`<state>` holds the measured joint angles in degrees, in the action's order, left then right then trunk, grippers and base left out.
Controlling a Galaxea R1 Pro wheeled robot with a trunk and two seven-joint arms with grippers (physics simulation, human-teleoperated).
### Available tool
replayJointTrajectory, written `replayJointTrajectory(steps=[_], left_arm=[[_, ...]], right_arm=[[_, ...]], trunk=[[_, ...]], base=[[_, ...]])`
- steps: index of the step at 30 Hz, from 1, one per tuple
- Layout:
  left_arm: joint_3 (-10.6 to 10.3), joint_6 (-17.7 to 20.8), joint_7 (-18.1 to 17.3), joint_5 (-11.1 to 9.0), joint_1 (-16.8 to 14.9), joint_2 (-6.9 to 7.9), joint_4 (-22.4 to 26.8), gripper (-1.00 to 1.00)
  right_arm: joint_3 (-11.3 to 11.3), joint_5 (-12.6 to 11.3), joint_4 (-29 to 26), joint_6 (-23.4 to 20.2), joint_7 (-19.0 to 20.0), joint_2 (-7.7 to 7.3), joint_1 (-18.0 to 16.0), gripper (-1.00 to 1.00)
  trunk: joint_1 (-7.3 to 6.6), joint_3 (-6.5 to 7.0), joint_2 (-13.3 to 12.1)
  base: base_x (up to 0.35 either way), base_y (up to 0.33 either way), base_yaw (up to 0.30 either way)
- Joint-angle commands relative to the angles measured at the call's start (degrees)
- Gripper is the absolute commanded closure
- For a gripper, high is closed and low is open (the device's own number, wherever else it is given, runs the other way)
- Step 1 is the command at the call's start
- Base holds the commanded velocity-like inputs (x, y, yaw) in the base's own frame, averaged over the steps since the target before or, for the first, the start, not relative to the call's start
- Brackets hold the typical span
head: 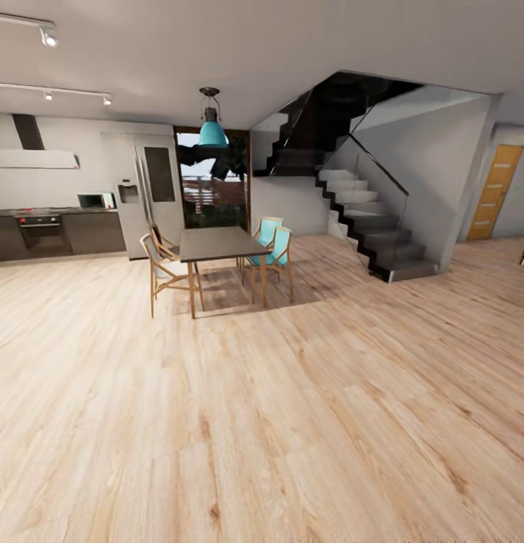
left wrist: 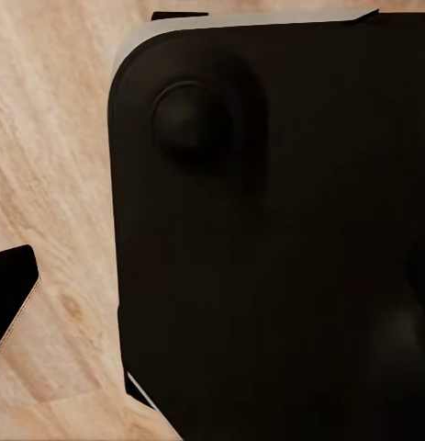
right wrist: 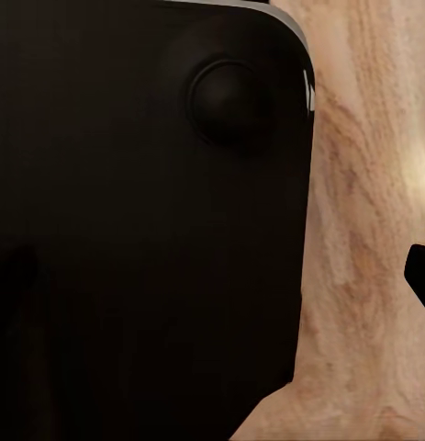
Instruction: Turn on the radio receiver that's on the table in the living room.
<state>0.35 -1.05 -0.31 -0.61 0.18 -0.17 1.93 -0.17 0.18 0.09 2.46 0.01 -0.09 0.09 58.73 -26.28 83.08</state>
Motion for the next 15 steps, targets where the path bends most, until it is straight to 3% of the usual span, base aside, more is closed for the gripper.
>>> replayJointTrajectory(steps=[1, 15], left_arm=[[0.0, 0.0, 0.01, 0.0, 0.0, 0.01, 0.0, -1.0], [0.0, 0.0, 0.0, -0.01, 0.0, 0.04, 0.0, -1.0]], right_arm=[[0.0, 0.0, 0.0, 0.0, 0.0, 0.0, 0.0, -1.0], [0.0, 0.0, 0.0, 0.0, 0.07, 0.0, 0.0, -1.0]], trunk=[[0.0, 0.0, 0.0], [0.0, 0.0, 0.0]], base=[[0.0, 0.0, -0.287], [0.0, 0.0, -0.287]])
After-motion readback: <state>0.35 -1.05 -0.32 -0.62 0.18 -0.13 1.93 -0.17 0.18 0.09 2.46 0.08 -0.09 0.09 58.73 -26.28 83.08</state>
